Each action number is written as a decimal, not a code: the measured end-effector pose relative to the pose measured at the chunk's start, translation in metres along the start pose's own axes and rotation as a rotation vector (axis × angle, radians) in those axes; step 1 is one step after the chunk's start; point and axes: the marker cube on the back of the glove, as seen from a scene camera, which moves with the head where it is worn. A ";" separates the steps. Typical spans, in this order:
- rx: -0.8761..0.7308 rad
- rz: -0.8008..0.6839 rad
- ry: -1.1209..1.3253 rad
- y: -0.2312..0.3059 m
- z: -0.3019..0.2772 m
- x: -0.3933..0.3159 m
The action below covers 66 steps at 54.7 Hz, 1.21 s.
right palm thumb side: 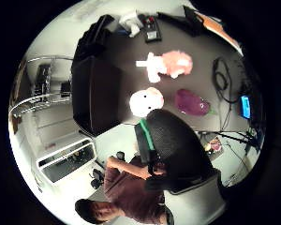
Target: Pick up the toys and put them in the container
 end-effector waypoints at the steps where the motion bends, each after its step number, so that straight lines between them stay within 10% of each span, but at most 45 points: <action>1: -0.015 -0.008 -0.003 -0.003 0.009 0.001; 21: -0.304 0.015 -0.191 -0.062 0.199 -0.009; 40: 0.008 0.027 -0.248 -0.072 0.219 -0.015; 66: 0.247 -0.036 -0.203 -0.030 -0.045 -0.046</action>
